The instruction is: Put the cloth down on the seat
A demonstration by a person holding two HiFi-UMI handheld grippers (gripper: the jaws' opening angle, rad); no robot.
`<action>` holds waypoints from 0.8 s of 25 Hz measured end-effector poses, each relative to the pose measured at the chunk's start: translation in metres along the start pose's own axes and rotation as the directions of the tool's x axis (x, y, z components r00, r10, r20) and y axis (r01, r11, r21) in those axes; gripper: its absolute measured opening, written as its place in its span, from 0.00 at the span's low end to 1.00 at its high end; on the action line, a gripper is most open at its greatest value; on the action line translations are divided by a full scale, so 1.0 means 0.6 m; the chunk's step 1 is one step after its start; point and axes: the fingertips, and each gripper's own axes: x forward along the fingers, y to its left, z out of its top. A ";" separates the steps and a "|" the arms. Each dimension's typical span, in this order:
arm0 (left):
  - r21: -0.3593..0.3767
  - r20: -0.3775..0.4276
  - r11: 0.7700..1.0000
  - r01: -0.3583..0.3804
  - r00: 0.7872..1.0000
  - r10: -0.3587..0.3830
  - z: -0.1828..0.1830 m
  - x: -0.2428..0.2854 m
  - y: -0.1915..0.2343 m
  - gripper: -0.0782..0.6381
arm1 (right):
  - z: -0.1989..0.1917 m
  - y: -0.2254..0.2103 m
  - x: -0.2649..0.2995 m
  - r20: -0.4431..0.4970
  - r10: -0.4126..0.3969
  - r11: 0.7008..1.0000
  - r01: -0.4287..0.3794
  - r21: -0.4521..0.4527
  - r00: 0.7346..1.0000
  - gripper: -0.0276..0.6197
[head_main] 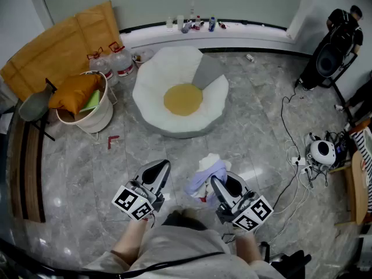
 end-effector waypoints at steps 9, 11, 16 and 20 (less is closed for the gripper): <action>-0.009 -0.012 0.999 -0.035 0.999 0.035 -0.024 0.011 0.006 0.13 | -0.005 -0.032 -0.023 0.004 -0.028 0.999 0.028 0.016 1.000 0.18; -0.002 -0.011 0.999 -0.044 0.999 0.044 -0.026 0.019 0.010 0.13 | -0.004 -0.043 -0.023 0.001 -0.030 0.999 0.030 0.011 1.000 0.18; 0.023 -0.014 0.998 -0.060 0.998 0.060 -0.026 0.031 0.020 0.13 | -0.009 -0.071 -0.016 -0.007 -0.045 0.999 0.045 0.004 0.999 0.18; 0.036 0.004 0.996 -0.079 0.997 0.079 -0.032 0.025 0.027 0.13 | -0.017 -0.083 -0.012 -0.001 -0.045 0.999 0.045 -0.009 0.999 0.18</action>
